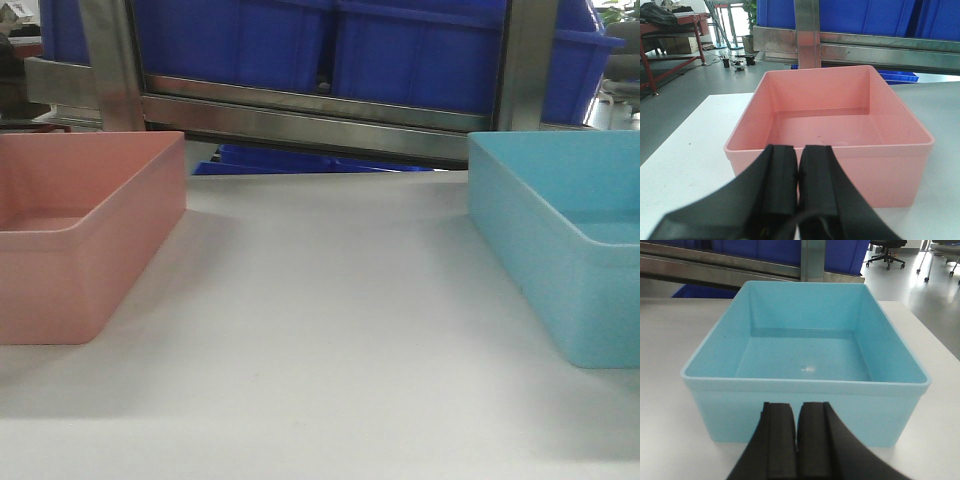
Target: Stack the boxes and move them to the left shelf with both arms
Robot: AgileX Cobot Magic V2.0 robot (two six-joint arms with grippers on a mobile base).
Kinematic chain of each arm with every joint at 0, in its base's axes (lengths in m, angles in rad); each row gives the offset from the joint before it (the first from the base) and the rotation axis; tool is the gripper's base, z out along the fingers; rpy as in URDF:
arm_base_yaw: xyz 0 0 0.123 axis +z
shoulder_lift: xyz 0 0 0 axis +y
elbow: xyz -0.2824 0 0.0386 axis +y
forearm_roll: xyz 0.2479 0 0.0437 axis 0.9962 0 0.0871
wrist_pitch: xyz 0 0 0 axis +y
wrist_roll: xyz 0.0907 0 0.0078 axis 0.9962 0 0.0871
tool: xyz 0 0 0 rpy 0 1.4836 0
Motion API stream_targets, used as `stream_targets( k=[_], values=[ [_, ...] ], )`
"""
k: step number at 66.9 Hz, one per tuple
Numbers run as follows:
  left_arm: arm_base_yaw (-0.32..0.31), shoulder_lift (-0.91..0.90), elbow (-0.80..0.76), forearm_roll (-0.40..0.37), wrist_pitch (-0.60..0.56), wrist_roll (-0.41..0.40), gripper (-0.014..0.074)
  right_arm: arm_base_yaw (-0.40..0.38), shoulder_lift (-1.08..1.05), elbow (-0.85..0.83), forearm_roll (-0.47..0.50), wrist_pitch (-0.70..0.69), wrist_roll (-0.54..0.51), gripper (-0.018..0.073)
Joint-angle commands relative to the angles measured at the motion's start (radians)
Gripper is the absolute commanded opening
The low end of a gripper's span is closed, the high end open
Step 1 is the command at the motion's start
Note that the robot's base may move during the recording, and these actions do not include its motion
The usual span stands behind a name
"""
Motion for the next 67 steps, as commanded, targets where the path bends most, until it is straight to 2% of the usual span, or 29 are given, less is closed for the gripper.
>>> stream_targets(
  k=[1,23,29,33,37,41,48,55,67],
  values=[
    [0.0,-0.013,0.029,-0.006,-0.089,-0.002,-0.0003,-0.004,-0.011,-0.021,-0.005,-0.086,-0.003,0.0054],
    [0.0,-0.013,0.029,-0.006,-0.096,-0.002,-0.0003,-0.004,-0.011,-0.021,-0.005,-0.086,-0.003,0.0054],
    [0.0,-0.013,0.029,-0.006,-0.159,-0.002,-0.0003,-0.004,-0.011,-0.021,-0.005,-0.086,-0.003,0.0054],
    [0.0,-0.013,0.029,-0.014,-0.245,-0.002,-0.0003,-0.004,-0.011,-0.021,-0.005,-0.086,-0.003,0.0054],
    [0.0,-0.008,0.013,-0.061,-0.333,-0.004,-0.0002,-0.004,-0.011,-0.021,-0.005,-0.086,-0.003,0.0054],
    [0.0,0.004,-0.024,-0.106,-0.354,-0.002,-0.0002,-0.004,-0.011,-0.021,-0.005,-0.086,-0.003,0.0054],
    [0.0,0.078,-0.159,-0.121,-0.279,0.0,-0.0002,-0.004,-0.011,-0.021,-0.005,-0.086,-0.003,0.0054],
    [0.0,0.211,-0.347,-0.112,-0.117,0.0,-0.0002,-0.004,-0.011,-0.021,-0.005,-0.089,-0.003,0.0054],
    [0.0,0.539,-0.656,-0.112,0.154,0.0,0.0001,-0.004,-0.011,-0.021,-0.005,-0.089,-0.003,0.0054]
  ],
)
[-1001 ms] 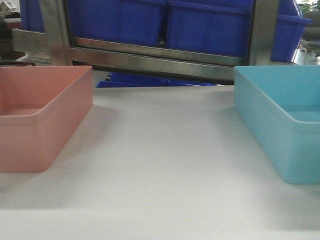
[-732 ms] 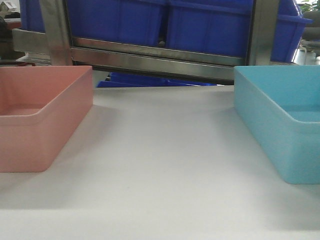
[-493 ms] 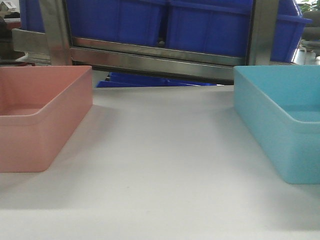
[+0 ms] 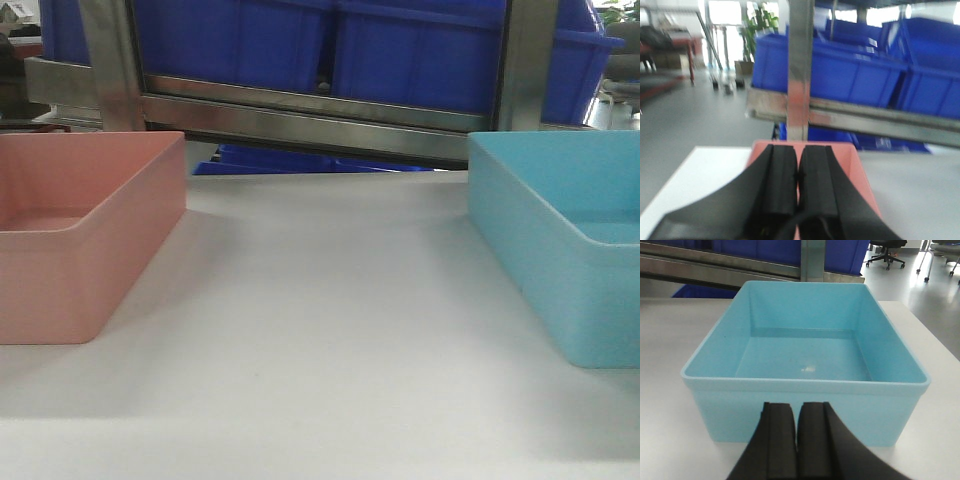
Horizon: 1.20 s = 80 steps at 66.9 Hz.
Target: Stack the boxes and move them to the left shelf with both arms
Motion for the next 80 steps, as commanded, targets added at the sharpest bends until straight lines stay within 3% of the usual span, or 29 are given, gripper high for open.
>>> stream_targets(
  k=[1,12,17,29,36,46,55,64,80],
  values=[
    [0.0,0.17,-0.16,-0.005,0.074,0.0,0.0001,-0.004,-0.011,-0.021,-0.005,-0.089,-0.003,0.0054],
    [0.0,0.444,-0.366,-0.005,0.228,0.0,0.0004,-0.004,-0.011,-0.021,-0.005,-0.089,-0.003,0.0054],
    [0.0,0.534,-0.455,0.016,0.285,0.002,0.0056,-0.004,-0.011,-0.021,-0.005,-0.089,-0.003,0.0054],
    [0.008,0.742,-0.646,0.093,0.378,0.002,0.0373,-0.004,-0.011,-0.021,-0.005,-0.089,-0.003,0.0054],
    [0.081,0.846,-0.753,0.1,0.437,0.002,0.0521,-0.004,-0.011,-0.021,-0.005,-0.089,-0.003,0.0054],
    [0.214,0.981,-0.853,0.098,0.492,0.006,0.0531,-0.004,-0.011,-0.021,-0.005,-0.089,-0.003,0.0054],
    [0.288,1.109,-0.893,0.041,0.521,0.084,0.0531,-0.004,-0.011,-0.021,-0.005,-0.089,-0.003,0.0054],
    [0.298,1.225,-0.895,-0.015,0.522,0.134,0.0531,-0.004,-0.011,-0.021,-0.005,-0.089,-0.003,0.0054],
    [0.298,1.387,-0.895,-0.029,0.481,0.151,0.0531,-0.004,-0.011,-0.021,-0.005,-0.089,-0.003,0.0054]
  ],
)
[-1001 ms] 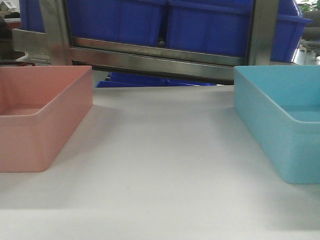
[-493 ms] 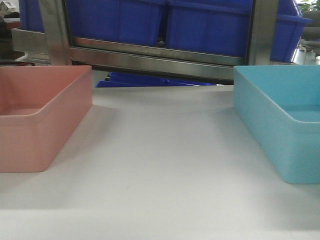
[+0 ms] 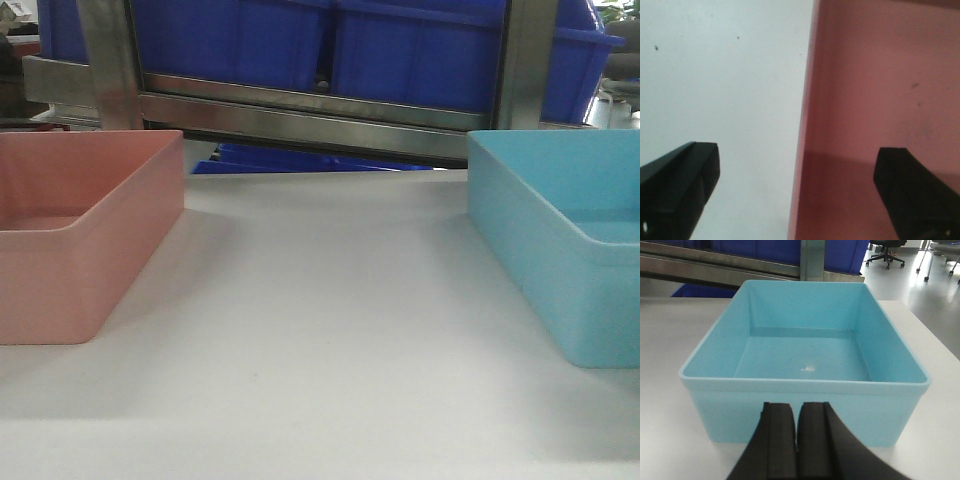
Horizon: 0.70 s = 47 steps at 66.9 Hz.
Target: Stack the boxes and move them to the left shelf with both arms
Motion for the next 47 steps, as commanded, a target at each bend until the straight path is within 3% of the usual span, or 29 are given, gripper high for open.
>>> stream_targets(
  k=[1,9,17,24,34,47],
  values=[
    [0.001,0.001,-0.036,-0.024,-0.073,0.009,0.0531,-0.004,-0.011,-0.021,-0.005,-0.089,-0.003,0.0054],
    [0.001,0.056,-0.036,-0.039,-0.098,0.009,0.0517,-0.004,-0.011,-0.021,-0.005,-0.089,-0.003,0.0054],
    [0.001,0.093,-0.036,-0.048,-0.085,0.009,0.0421,-0.004,-0.011,-0.021,-0.005,-0.089,-0.003,0.0054],
    [0.001,0.1,-0.036,-0.062,-0.071,0.009,0.0274,-0.004,-0.011,-0.021,-0.005,-0.089,-0.003,0.0054],
    [0.001,0.1,-0.036,-0.095,-0.067,0.009,-0.0001,-0.004,-0.011,-0.021,-0.005,-0.089,-0.003,0.0054],
    [0.001,0.1,-0.067,-0.118,-0.005,0.007,-0.0003,-0.004,-0.011,-0.021,-0.005,-0.089,-0.003,0.0054]
  ],
)
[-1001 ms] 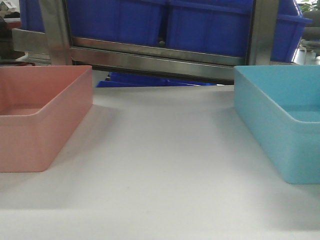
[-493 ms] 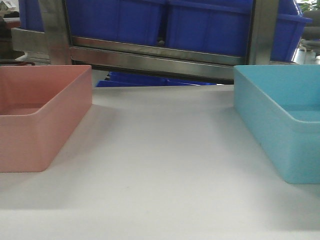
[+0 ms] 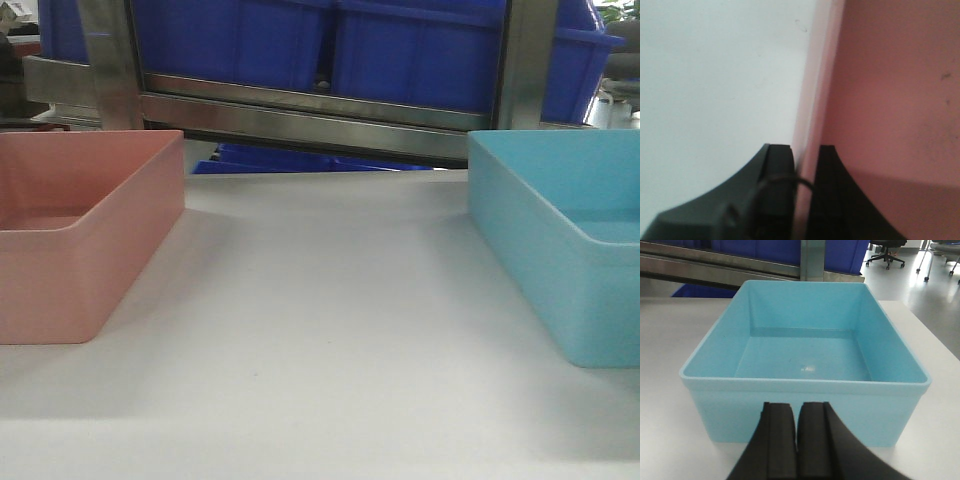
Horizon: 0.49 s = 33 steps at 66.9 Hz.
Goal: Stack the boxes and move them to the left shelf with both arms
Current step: 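Grip the pink bin wall with the left gripper and lift it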
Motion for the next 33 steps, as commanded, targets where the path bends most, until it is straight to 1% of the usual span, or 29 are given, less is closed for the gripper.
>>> stream_targets(
  k=[1,8,12,16,25,28,33],
  values=[
    [0.001,-0.053,-0.055,-0.039,0.016,0.002,-0.0003,-0.004,-0.011,-0.021,-0.005,-0.089,-0.003,0.0054],
    [0.001,-0.085,-0.087,-0.076,0.049,-0.014,-0.0003,-0.004,-0.011,-0.021,-0.005,-0.09,-0.003,0.0054],
    [0.001,-0.123,-0.095,-0.091,0.064,-0.045,-0.0003,-0.004,-0.011,-0.021,-0.005,-0.09,-0.003,0.0054],
    [-0.001,-0.178,-0.097,-0.091,0.088,-0.111,-0.0003,-0.004,-0.011,-0.021,-0.005,-0.09,-0.003,0.0054],
    [-0.024,-0.286,-0.097,-0.091,0.152,-0.21,-0.0003,-0.004,-0.011,-0.021,-0.005,-0.09,-0.003,0.0054],
    [-0.044,-0.317,-0.097,-0.089,0.171,-0.239,-0.0003,-0.004,-0.011,-0.021,-0.005,-0.09,-0.003,0.0054],
    [-0.087,-0.361,-0.097,-0.083,0.197,-0.316,-0.0003,-0.004,-0.011,-0.021,-0.005,-0.09,-0.003,0.0054]
  ],
)
